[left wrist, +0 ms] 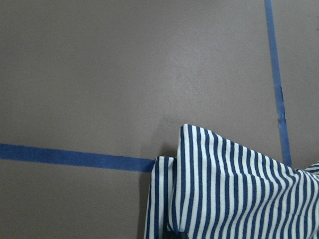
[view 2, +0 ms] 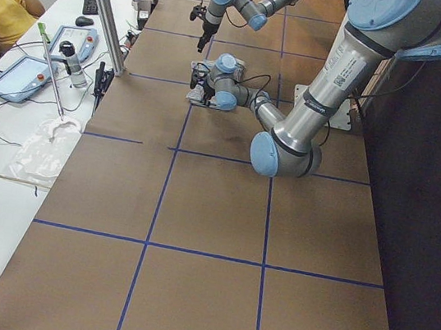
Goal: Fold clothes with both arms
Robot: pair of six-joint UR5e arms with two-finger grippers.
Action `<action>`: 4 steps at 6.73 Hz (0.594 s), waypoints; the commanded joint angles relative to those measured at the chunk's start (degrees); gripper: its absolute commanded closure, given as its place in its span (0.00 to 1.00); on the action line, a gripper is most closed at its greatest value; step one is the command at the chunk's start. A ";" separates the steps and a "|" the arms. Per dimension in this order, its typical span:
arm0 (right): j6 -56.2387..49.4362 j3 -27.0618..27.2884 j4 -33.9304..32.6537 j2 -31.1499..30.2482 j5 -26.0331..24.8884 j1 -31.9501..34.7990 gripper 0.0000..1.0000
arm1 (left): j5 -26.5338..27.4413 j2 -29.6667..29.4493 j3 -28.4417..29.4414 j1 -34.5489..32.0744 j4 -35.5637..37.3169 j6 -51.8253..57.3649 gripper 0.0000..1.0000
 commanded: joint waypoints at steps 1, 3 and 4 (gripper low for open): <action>0.09 0.01 0.07 -0.09 0.00 -0.17 0.00 | -0.07 1.69 -0.01 -2.84 -0.25 6.58 1.00; 0.09 0.10 0.15 -0.35 0.00 -0.17 0.00 | -0.07 2.76 -0.01 -4.26 -0.25 9.06 1.00; 0.09 0.10 0.24 -0.35 0.09 -0.17 0.00 | -0.15 3.03 -0.01 -4.35 -0.25 9.59 0.93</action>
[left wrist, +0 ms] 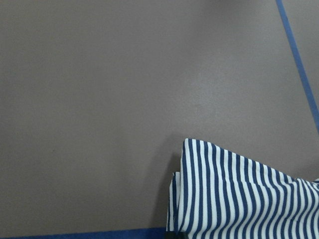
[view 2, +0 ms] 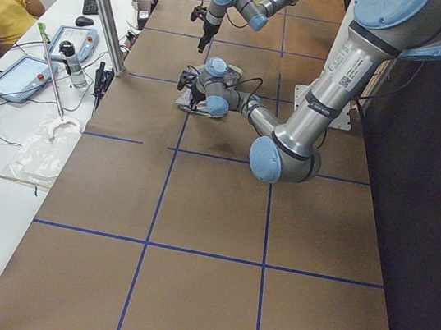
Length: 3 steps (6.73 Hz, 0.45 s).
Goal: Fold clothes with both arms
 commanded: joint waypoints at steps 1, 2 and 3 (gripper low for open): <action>-0.34 0.19 0.10 -0.13 0.24 -0.01 0.00 | -0.07 0.66 -0.60 -0.79 0.25 5.92 0.01; -1.04 2.11 -0.34 -1.09 0.94 0.17 0.00 | -0.41 0.84 -2.17 -2.19 1.04 8.15 0.00; -3.49 5.26 -0.34 -3.97 2.95 1.56 0.00 | -2.24 3.71 -6.19 -3.94 3.22 13.74 0.00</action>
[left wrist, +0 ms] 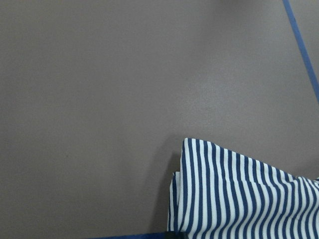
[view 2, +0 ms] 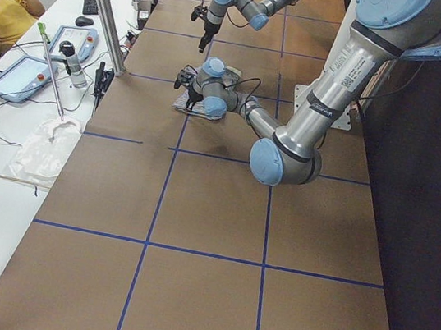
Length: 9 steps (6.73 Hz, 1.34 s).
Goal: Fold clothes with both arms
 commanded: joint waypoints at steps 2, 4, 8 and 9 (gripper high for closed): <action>-15.15 15.53 -2.75 -14.41 7.02 6.89 0.00 | -6.41 10.86 -14.81 -9.42 9.62 21.48 0.00; -39.89 23.40 -5.67 -27.95 15.10 19.86 0.00 | -9.48 16.68 -20.37 -19.69 17.01 41.25 0.00; -71.48 21.59 -5.41 -49.33 26.57 44.16 0.00 | -21.89 32.42 -17.87 -34.42 17.48 56.38 0.00; -72.09 20.19 -5.41 -51.37 26.22 44.72 0.00 | -22.33 33.05 -15.58 -39.64 17.66 56.81 0.00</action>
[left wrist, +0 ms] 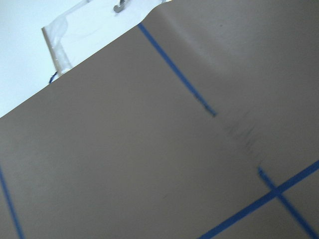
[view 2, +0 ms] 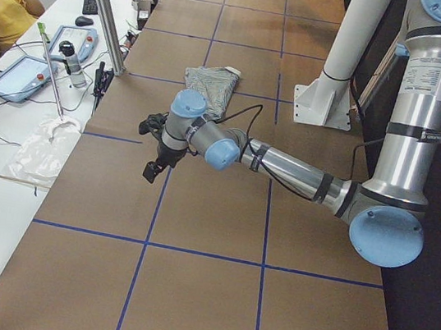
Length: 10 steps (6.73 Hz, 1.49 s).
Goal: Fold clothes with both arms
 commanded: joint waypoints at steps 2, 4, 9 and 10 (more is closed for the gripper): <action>-0.88 -2.66 0.04 -5.72 0.28 3.42 0.00 | -12.08 3.44 8.75 -7.09 7.34 0.91 0.00; -0.79 -5.46 0.12 -3.98 0.36 3.42 0.00 | -11.95 4.06 8.95 -12.84 16.39 15.90 0.00; -0.61 -6.44 1.52 -3.00 0.45 3.42 0.00 | -11.78 3.18 3.33 -21.07 27.42 18.93 0.00; -0.61 -6.35 1.62 -3.00 0.54 3.42 0.00 | -11.69 3.88 3.07 -21.07 27.08 19.10 0.00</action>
